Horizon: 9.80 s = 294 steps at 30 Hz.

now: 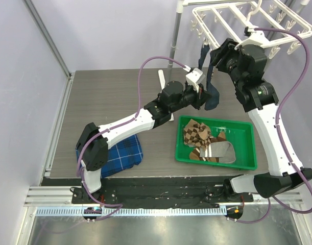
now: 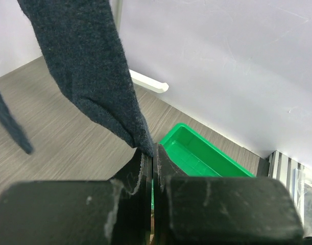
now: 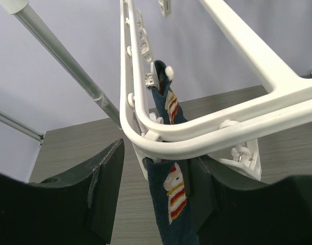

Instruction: Remove the socks clipped to the hanger

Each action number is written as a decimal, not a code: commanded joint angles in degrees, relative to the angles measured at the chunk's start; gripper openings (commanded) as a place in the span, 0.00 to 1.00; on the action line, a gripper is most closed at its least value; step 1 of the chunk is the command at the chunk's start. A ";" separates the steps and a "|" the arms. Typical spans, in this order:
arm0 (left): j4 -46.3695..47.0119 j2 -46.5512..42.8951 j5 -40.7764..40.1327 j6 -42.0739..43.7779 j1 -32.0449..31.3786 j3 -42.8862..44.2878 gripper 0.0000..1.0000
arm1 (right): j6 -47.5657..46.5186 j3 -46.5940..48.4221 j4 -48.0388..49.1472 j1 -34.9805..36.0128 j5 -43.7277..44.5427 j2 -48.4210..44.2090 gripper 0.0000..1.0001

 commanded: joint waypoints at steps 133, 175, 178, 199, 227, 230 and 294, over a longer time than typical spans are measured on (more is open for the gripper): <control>1.32 -0.80 7.21 5.17 -0.89 3.78 0.00 | -2.29 9.38 -5.19 7.30 15.15 6.81 0.62; 4.30 0.60 6.69 5.97 -0.98 1.14 0.00 | -3.08 6.39 5.44 7.30 24.11 6.80 0.46; 4.22 0.43 6.95 5.88 -0.89 1.58 0.00 | -3.96 8.32 4.74 7.21 25.86 9.17 0.01; 0.88 -0.80 6.16 11.41 -0.89 2.72 0.00 | 1.22 23.27 -19.42 7.21 19.28 10.06 0.54; 1.05 -4.05 10.38 19.68 -1.07 2.64 0.00 | -3.97 4.47 2.18 7.30 17.26 2.86 0.62; 1.05 -4.06 10.29 19.68 -1.15 2.55 0.00 | -3.26 2.97 4.21 7.21 18.13 2.59 0.62; 19.25 -1.43 7.04 -9.15 -7.74 -28.30 0.07 | -0.36 10.78 -4.05 6.69 12.86 3.03 0.02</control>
